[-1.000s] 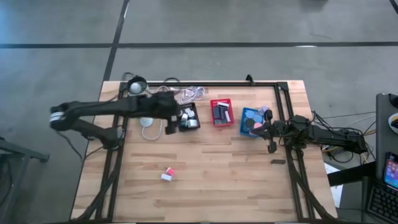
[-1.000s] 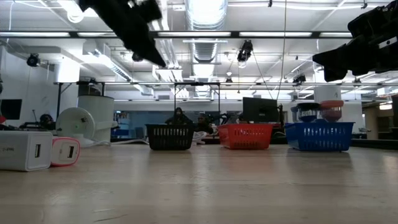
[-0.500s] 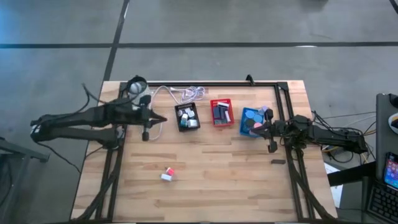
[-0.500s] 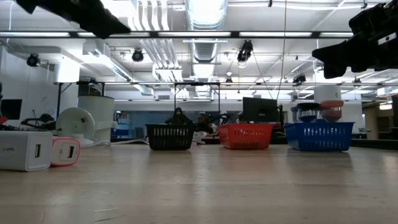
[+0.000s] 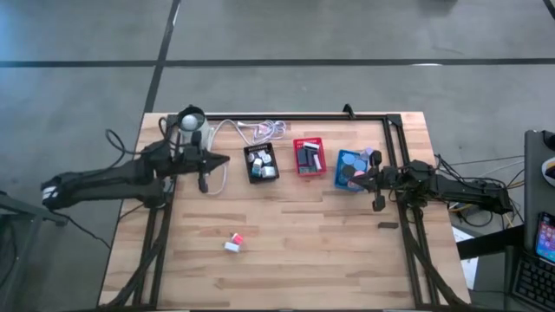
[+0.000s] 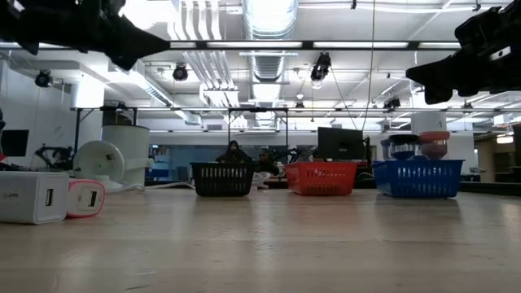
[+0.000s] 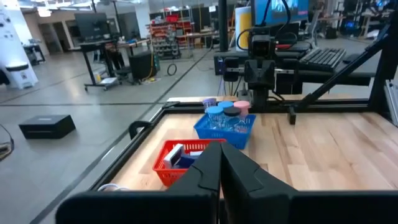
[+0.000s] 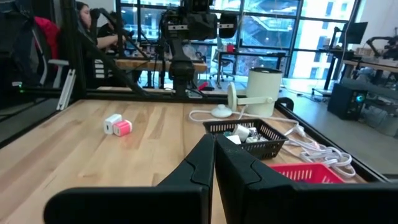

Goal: Pick & Place Office items
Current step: Put the black digital clock into the red bin

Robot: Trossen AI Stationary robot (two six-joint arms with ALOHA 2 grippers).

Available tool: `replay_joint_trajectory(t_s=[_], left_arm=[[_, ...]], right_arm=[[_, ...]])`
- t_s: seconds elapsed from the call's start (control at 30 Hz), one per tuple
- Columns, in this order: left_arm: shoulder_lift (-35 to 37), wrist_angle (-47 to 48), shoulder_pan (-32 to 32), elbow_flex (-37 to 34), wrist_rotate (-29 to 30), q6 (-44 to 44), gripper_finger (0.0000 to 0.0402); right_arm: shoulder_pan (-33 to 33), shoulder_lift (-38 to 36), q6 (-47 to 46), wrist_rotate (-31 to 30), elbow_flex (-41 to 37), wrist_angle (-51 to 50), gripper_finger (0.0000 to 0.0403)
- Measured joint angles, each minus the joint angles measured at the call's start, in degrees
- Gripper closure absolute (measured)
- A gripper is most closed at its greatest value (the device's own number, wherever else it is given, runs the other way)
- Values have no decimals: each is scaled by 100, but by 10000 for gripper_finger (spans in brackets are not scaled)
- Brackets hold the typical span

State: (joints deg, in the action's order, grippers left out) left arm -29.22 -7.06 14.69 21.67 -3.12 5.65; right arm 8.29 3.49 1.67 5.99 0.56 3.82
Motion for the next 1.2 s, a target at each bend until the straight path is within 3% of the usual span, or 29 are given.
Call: replay_joint_trajectory(t_s=[0.3, 0.5, 0.83, 1.2], left_arm=[[501, -685, 145, -517, -30, 26, 397], [639, -1445, 143, -707, 18, -698, 399], [1048, -1503, 141, -1531, 20, -21, 400], [1402, -1398, 141, -1538, -238, 16, 396]], right_arm=[[0, 0, 2, -13, 0, -11, 394], [0, 0, 18, -16, 0, -11, 394], [0, 0, 26, -16, 0, -5, 394], [-4, -2, 45, -337, 0, 139, 394]])
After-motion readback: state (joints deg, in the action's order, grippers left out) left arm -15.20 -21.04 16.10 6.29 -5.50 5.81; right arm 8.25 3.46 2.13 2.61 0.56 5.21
